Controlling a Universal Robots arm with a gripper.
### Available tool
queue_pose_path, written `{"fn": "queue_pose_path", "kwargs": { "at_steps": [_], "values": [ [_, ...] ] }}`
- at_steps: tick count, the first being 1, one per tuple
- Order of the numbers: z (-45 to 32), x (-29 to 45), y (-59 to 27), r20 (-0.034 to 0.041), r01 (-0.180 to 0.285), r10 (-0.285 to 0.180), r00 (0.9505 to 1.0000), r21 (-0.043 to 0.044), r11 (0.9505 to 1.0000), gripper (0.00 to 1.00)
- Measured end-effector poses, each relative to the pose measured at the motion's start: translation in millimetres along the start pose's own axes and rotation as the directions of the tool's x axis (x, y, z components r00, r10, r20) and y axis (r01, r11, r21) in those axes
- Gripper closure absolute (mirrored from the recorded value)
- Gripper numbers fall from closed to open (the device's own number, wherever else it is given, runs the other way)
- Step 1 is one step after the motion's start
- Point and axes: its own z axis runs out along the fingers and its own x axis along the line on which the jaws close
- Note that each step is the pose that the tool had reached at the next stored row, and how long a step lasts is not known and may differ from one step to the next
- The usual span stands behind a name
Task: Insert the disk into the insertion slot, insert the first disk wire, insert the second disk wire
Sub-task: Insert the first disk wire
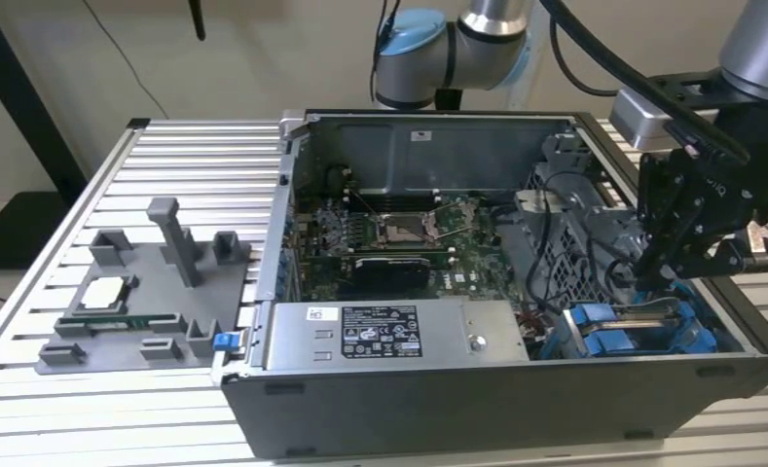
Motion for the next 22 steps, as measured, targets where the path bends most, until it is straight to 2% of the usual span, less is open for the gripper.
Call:
{"fn": "queue_pose_path", "kwargs": {
  "at_steps": [2,3,10,16,22],
  "values": [
    [1.8,0.2,-2.1,0.0007,0.000,0.000,1.0000,-0.0072,1.0000,1.00],
    [3.1,0.2,-2.9,0.0017,0.000,0.000,1.0000,-0.0078,1.0000,1.00],
    [6.9,1.8,-8.5,0.0032,0.014,-0.014,0.9999,-0.0079,0.9999,1.00],
    [11.2,2.1,-17.3,0.0041,0.035,-0.035,0.9994,-0.0085,0.9993,1.00],
    [17.2,2.8,-17.9,0.0055,0.055,-0.055,0.9984,-0.0105,0.9984,1.00]
  ]
}}
